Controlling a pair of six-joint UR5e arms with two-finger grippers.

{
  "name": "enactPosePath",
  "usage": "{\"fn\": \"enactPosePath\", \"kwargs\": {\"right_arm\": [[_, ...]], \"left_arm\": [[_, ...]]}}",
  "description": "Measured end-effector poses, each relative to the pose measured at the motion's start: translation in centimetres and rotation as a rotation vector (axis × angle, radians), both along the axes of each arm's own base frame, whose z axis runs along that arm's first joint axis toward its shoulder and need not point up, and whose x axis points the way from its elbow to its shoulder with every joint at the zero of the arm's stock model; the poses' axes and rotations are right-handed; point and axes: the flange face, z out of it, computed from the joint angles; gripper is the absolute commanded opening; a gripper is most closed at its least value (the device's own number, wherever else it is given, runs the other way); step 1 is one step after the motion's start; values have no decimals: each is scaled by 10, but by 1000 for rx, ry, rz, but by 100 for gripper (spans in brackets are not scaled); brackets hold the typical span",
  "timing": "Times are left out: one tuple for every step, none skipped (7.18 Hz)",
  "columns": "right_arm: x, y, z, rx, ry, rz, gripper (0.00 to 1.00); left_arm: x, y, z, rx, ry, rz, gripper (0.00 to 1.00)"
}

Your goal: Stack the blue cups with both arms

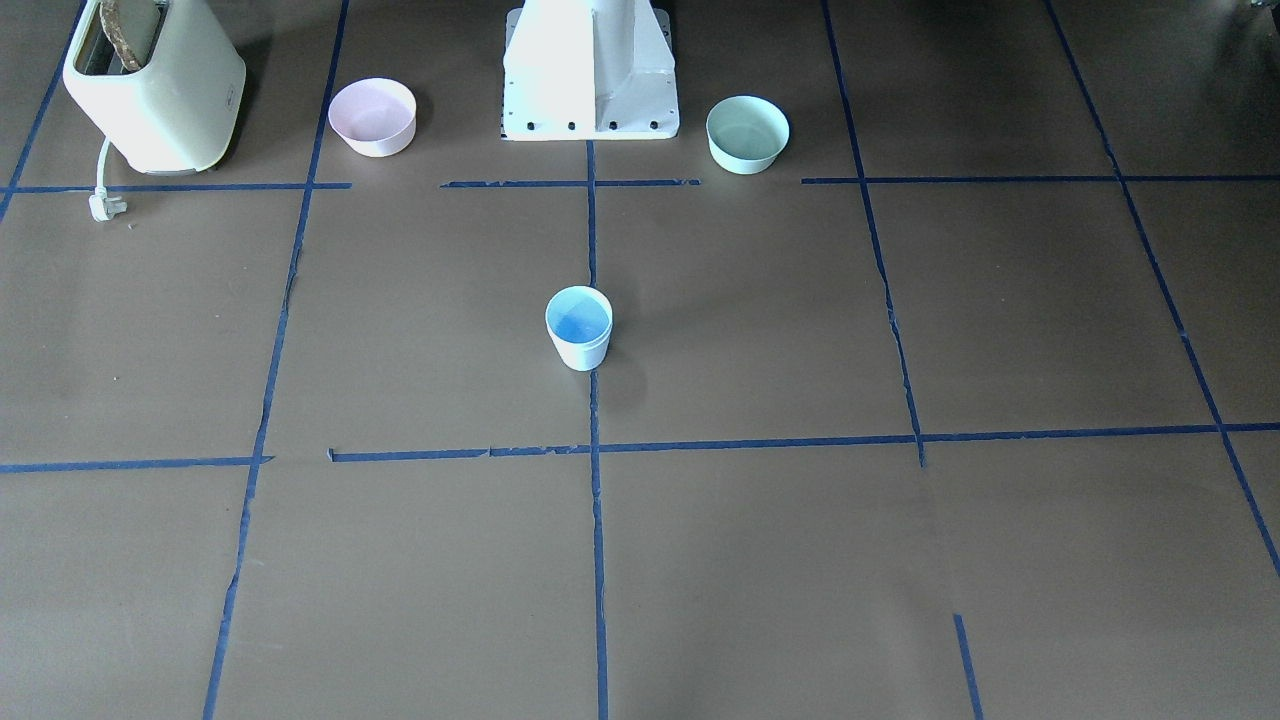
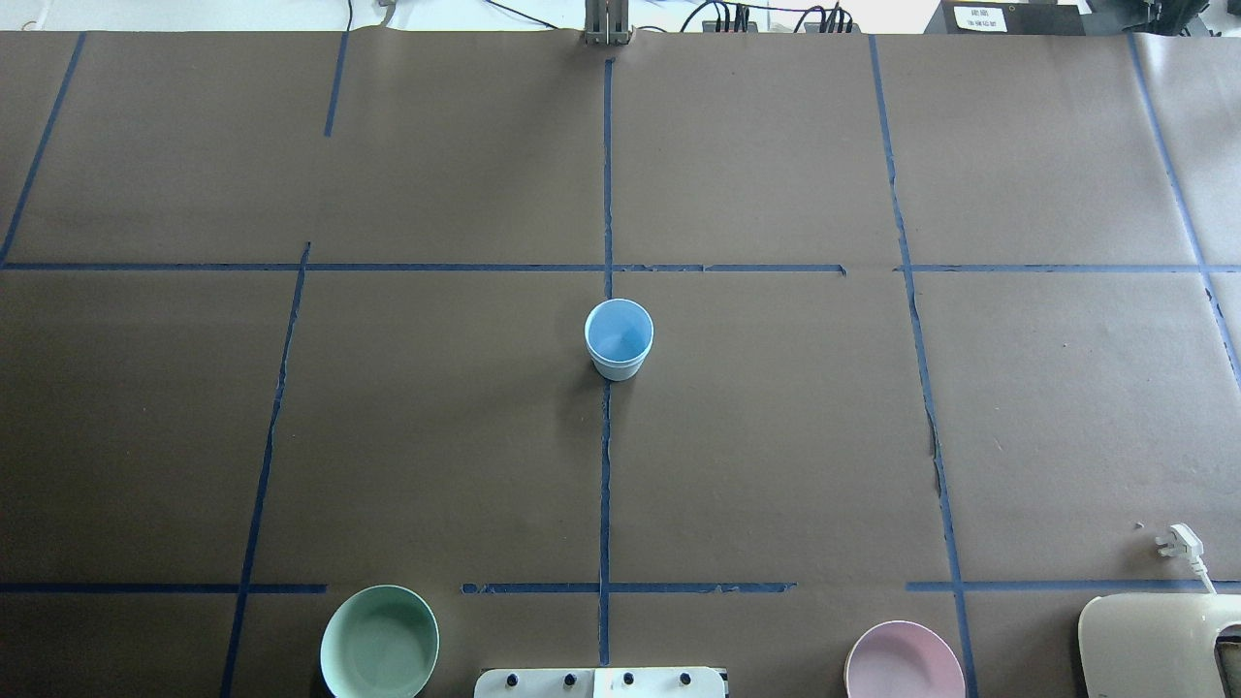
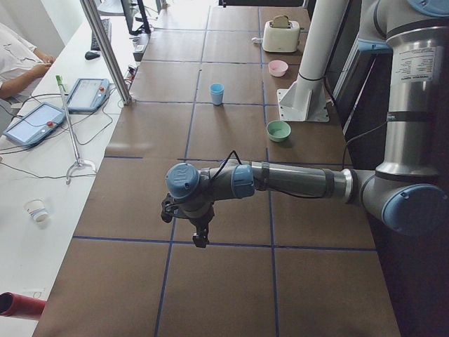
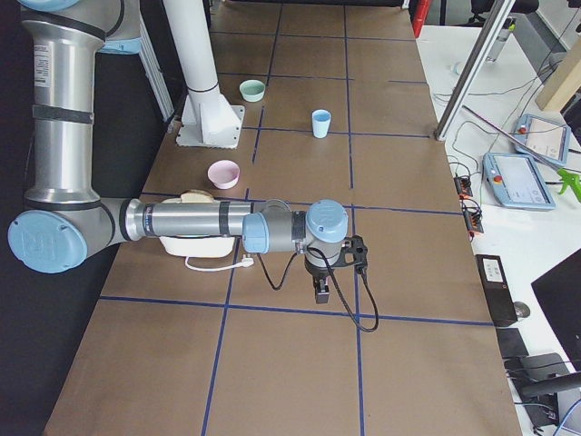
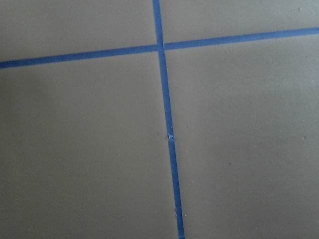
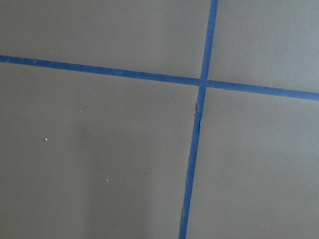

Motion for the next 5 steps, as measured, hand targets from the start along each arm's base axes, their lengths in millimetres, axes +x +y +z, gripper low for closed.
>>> {"fn": "enactPosePath", "kwargs": {"right_arm": [[0, 0, 1, -4, -4, 1, 100], [0, 2, 3, -11, -5, 2, 100], [0, 3, 4, -14, -5, 2, 100], [0, 2, 3, -11, -5, 1, 100], [0, 0, 2, -5, -4, 0, 100]], "left_arm": [[0, 1, -1, 7, -1, -2, 100], [0, -1, -2, 13, -2, -3, 100], [0, -3, -3, 16, -3, -3, 100], [0, -4, -4, 19, -3, -1, 100], [1, -6, -4, 21, -2, 1, 100]]}}
